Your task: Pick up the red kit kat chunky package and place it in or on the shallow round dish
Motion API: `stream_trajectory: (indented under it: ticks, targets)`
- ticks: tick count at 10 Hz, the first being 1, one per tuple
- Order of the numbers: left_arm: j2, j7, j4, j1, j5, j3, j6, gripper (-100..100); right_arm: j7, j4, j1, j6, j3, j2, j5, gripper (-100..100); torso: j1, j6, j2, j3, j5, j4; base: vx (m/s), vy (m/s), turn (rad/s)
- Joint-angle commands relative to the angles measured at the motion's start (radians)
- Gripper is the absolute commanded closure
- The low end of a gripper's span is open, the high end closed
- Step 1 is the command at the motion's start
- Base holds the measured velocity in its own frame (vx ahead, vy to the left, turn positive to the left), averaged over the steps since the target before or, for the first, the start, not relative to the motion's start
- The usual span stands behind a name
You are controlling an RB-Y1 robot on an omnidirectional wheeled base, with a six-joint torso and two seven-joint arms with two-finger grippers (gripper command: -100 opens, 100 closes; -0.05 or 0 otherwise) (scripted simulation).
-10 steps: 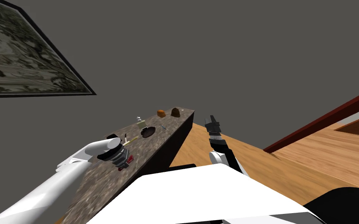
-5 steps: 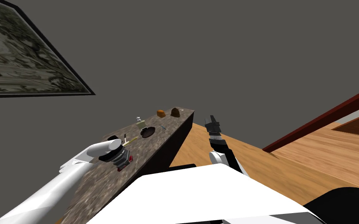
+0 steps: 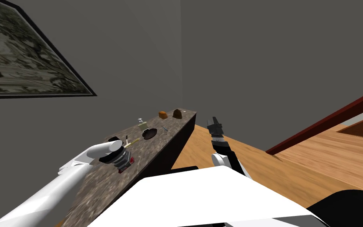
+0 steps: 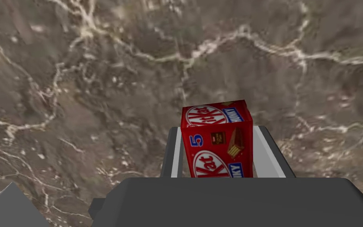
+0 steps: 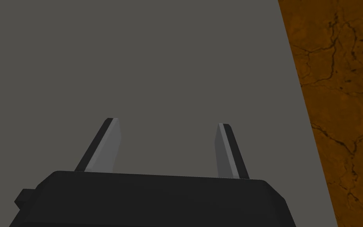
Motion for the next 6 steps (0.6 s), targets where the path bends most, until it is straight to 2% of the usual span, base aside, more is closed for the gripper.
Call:
stream_trajectory:
  ticks: [1,2,3,4,6]
  targets:
    - [0.022,0.014,-0.029,0.0,0.022,0.013,0.032,100,0.0,0.0,0.0,0.0,0.0,0.0,0.0,0,0.0,0.0,0.0,0.0,0.0,0.0,0.001,0.0,0.041]
    - [0.015,0.009,-0.02,0.0,0.015,0.009,0.021,100,0.0,0.0,0.0,0.0,0.0,0.0,0.0,0,0.0,0.0,0.0,0.0,0.0,0.0,0.0,0.0,0.0]
    - [0.017,0.011,-0.023,0.0,0.016,0.011,0.025,0,0.0,0.0,0.0,0.0,0.0,0.0,0.0,0,0.0,0.0,0.0,0.0,0.001,0.0,0.0,0.0,0.0]
    - [0.031,0.041,-0.002,-0.02,0.02,0.034,0.031,100,0.0,0.0,0.0,0.0,0.0,0.0,0.0,0,0.0,0.0,0.0,0.0,0.001,0.0,-0.034,-0.037,-0.209]
    - [0.047,0.069,0.019,-0.039,0.025,0.057,0.041,100,0.0,0.0,0.0,0.0,0.0,0.0,0.0,0,-0.004,0.002,0.002,0.001,-0.001,0.001,-0.05,-0.053,-0.211]
